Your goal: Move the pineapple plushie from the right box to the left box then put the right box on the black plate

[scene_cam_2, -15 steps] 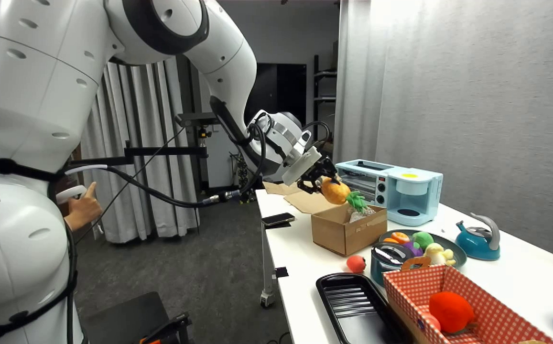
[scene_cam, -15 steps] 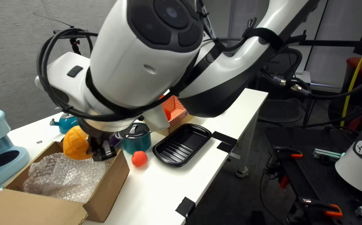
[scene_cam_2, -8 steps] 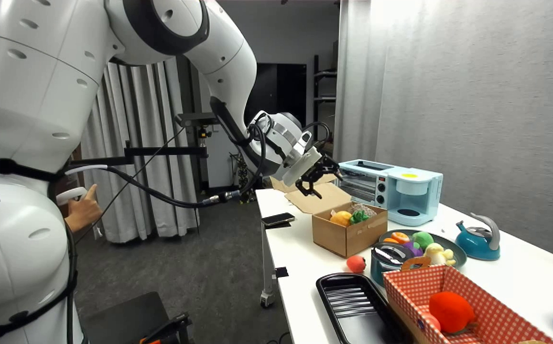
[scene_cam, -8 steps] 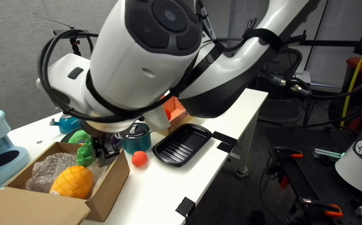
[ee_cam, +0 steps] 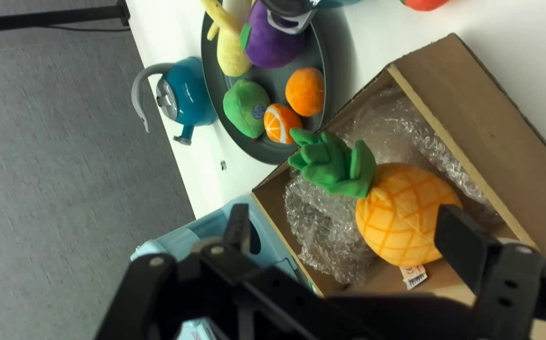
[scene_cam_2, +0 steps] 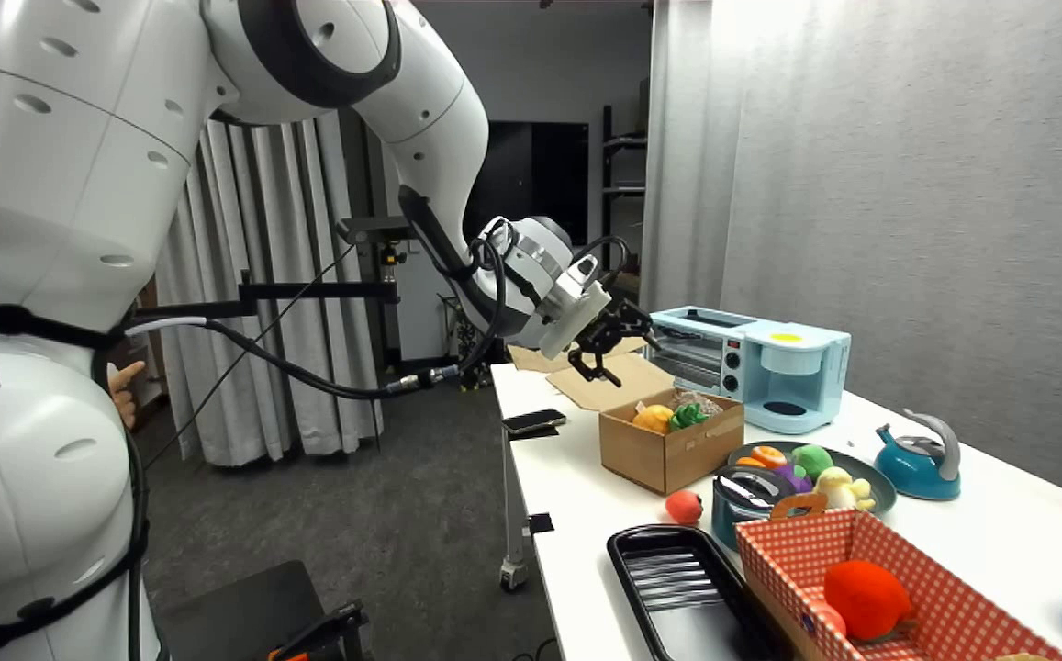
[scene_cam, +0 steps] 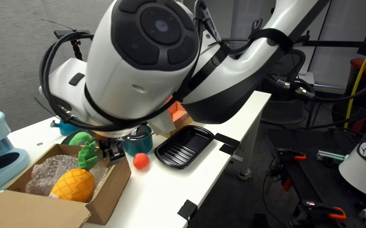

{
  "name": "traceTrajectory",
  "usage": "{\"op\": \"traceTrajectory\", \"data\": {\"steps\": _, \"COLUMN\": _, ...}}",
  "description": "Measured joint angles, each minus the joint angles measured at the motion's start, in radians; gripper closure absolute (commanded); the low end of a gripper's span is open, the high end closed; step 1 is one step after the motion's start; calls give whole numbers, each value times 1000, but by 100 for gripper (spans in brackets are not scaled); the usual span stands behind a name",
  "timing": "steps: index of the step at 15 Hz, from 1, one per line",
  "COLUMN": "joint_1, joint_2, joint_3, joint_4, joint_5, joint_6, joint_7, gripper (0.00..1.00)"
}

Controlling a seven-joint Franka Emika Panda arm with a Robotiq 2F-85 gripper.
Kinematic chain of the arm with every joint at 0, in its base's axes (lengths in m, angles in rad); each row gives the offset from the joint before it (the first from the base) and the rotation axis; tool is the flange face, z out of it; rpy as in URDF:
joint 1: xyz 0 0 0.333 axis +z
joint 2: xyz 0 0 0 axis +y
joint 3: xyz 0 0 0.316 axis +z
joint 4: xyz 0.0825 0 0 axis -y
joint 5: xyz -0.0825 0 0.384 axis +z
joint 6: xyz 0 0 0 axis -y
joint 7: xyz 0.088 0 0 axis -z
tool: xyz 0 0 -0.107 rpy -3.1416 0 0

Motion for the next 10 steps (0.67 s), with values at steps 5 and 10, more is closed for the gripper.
{"op": "traceTrajectory", "data": {"steps": 5, "joint_1": 1, "joint_2": -1, "joint_3": 42, "joint_4": 0, "joint_5": 48, "joint_6": -180, "joint_7": 23, "gripper": 0}}
{"op": "traceTrajectory", "data": {"steps": 10, "joint_1": 9, "joint_2": -3, "joint_3": 80, "joint_4": 6, "joint_5": 144, "joint_6": -380, "joint_7": 93, "gripper": 0}}
